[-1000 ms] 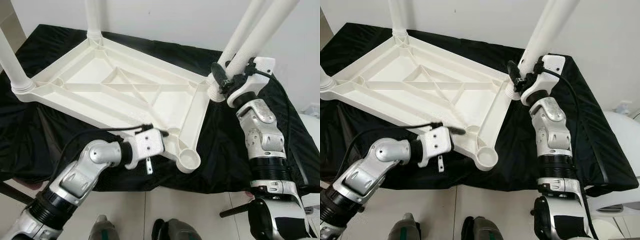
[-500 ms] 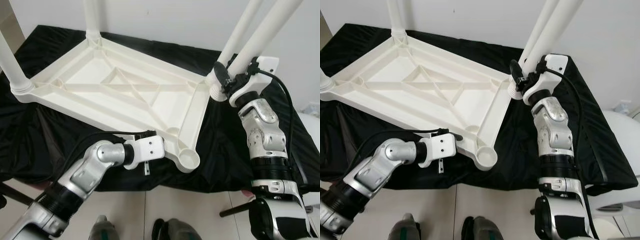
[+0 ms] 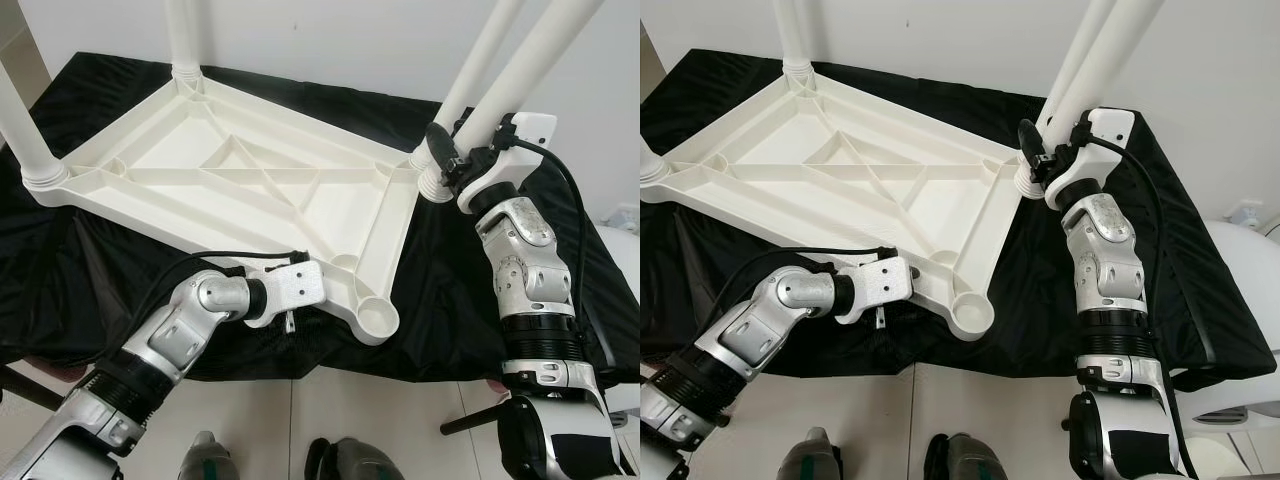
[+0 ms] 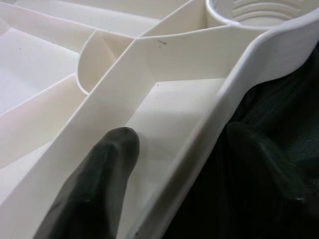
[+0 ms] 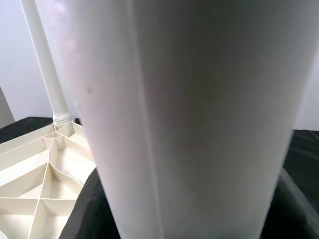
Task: Building children table
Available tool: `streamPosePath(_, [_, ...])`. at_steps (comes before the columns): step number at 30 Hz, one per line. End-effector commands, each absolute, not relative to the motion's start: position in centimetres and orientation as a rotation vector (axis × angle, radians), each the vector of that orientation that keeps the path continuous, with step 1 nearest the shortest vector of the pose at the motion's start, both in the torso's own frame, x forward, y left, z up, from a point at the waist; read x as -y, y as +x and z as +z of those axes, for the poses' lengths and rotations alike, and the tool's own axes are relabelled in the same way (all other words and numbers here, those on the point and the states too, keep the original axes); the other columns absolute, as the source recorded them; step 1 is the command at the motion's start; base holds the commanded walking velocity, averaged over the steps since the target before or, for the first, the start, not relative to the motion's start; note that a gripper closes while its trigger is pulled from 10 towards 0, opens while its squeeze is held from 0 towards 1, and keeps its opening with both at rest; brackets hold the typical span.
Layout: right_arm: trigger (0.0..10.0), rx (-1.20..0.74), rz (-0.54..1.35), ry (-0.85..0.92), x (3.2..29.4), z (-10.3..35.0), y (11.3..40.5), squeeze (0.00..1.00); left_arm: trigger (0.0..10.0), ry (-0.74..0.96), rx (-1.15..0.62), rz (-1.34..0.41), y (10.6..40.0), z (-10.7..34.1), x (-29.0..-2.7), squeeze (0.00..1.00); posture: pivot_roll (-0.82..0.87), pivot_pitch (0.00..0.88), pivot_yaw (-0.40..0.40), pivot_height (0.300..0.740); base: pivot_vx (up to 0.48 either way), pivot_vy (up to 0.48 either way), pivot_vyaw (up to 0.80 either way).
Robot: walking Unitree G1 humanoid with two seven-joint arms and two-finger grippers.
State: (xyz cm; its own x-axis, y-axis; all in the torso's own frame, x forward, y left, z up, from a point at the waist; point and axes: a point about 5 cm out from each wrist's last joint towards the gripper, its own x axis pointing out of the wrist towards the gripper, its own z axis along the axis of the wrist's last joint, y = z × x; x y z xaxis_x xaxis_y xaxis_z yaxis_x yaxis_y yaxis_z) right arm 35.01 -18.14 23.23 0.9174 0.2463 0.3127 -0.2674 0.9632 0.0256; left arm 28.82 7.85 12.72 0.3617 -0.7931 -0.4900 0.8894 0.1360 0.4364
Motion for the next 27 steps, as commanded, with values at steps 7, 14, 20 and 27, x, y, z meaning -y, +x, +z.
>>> streamPosePath(7, [10.0,0.335,0.257,0.051,18.3,23.4,34.8,0.0,10.0,0.668,-0.12,-1.23,29.2,13.9,-7.6,0.0,0.05,0.048,-0.1,0.74,0.0,0.0,0.0])
streamPosePath(14, [10.0,0.336,0.256,0.048,18.3,23.5,34.9,0.0,0.0,0.667,-0.129,-1.257,29.1,13.8,-7.6,0.0,0.05,0.054,-0.101,0.74,0.0,0.0,0.0])
streamPosePath(20, [10.0,0.337,0.252,0.044,18.4,23.6,35.0,0.0,0.0,0.67,-0.139,-1.278,29.0,13.4,-6.6,0.0,0.05,0.06,-0.097,0.74,0.0,0.0,0.0])
streamPosePath(27, [10.0,0.336,0.249,0.044,18.4,23.5,34.8,0.0,10.0,0.681,-0.122,-1.273,29.1,13.3,-5.5,0.0,0.04,0.063,-0.094,0.74,0.0,0.0,0.0])
